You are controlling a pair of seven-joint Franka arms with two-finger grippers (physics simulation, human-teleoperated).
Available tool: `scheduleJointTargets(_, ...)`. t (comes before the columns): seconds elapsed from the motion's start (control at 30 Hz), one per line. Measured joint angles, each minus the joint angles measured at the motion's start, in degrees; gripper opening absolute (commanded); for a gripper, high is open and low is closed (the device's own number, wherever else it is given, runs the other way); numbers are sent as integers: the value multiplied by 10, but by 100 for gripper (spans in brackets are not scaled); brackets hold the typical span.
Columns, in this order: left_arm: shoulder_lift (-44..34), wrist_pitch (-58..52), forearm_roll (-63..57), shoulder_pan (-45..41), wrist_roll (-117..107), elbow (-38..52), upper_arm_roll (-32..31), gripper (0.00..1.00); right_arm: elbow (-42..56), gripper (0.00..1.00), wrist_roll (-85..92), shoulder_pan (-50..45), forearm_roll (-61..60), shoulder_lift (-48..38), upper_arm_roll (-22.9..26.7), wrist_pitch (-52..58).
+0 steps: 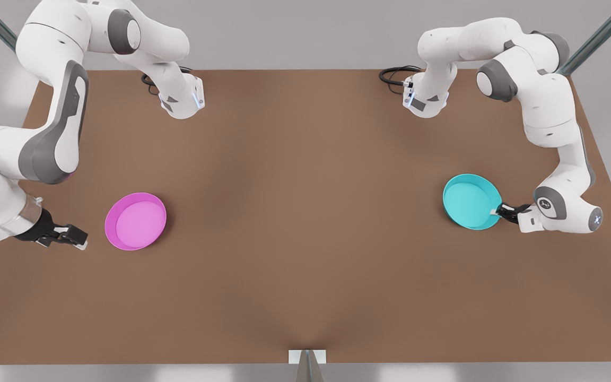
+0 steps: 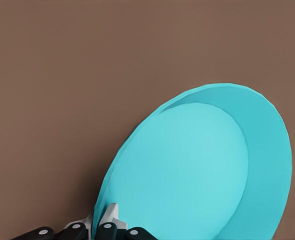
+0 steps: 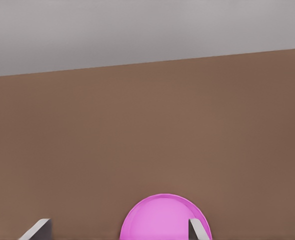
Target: Flip the blue plate over with the left arm, and stack the pink plate on top of the blue plate with the right arm
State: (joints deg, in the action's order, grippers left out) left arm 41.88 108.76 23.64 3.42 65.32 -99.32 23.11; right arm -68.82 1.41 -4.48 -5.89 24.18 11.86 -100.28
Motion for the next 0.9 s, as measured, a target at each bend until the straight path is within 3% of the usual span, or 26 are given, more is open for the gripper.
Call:
scheduleJointTargets(0.47, -13, -12, 0, -9, -38, 5, -3, 21, 0, 100, 0, -1, 1, 0, 0, 0)
scheduleJointTargets(0.63, -31, -102, -10, -62, -163, 95, -1, 21, -23, 100, 1, -2, 1, -14, -1, 16)
scheduleJointTargets(0.73, -31, -145, -30, -103, -237, 153, -1, 21, -141, 100, 42, -7, 15, -99, -3, -3)
scheduleJointTargets(0.9, -36, -169, -80, -182, -355, 216, -1, 21, -125, 100, 47, -7, 16, -90, -2, -4)
